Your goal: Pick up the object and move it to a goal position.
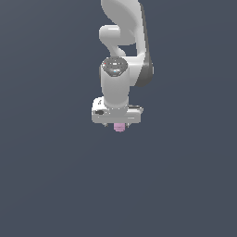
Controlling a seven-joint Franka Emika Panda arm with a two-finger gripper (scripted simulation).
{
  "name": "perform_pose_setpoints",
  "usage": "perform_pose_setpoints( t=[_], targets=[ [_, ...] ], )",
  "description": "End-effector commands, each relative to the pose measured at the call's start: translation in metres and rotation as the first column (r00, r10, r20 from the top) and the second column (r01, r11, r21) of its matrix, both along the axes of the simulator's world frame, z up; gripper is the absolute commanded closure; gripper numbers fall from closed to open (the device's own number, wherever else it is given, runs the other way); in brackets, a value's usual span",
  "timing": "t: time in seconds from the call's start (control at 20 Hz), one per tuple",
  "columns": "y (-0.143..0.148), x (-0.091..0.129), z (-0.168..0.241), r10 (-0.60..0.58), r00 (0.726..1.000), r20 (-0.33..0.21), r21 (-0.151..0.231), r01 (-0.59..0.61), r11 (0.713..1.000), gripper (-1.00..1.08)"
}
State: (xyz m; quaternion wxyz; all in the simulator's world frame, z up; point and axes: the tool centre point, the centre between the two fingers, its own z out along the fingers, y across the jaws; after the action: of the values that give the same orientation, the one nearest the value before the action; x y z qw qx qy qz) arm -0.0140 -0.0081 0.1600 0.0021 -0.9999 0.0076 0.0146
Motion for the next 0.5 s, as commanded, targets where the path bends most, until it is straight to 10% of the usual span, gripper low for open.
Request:
perform_pose_setpoints(
  t=[0.0,0.45],
  targets=[
    [0.000,0.000,0.000,0.000,1.000,0.000,0.000,0.000,1.000,-0.92],
    [-0.030,0.000,0.003,-0.080,0.997,-0.009,-0.001,0.080,0.997,-0.92]
  ],
)
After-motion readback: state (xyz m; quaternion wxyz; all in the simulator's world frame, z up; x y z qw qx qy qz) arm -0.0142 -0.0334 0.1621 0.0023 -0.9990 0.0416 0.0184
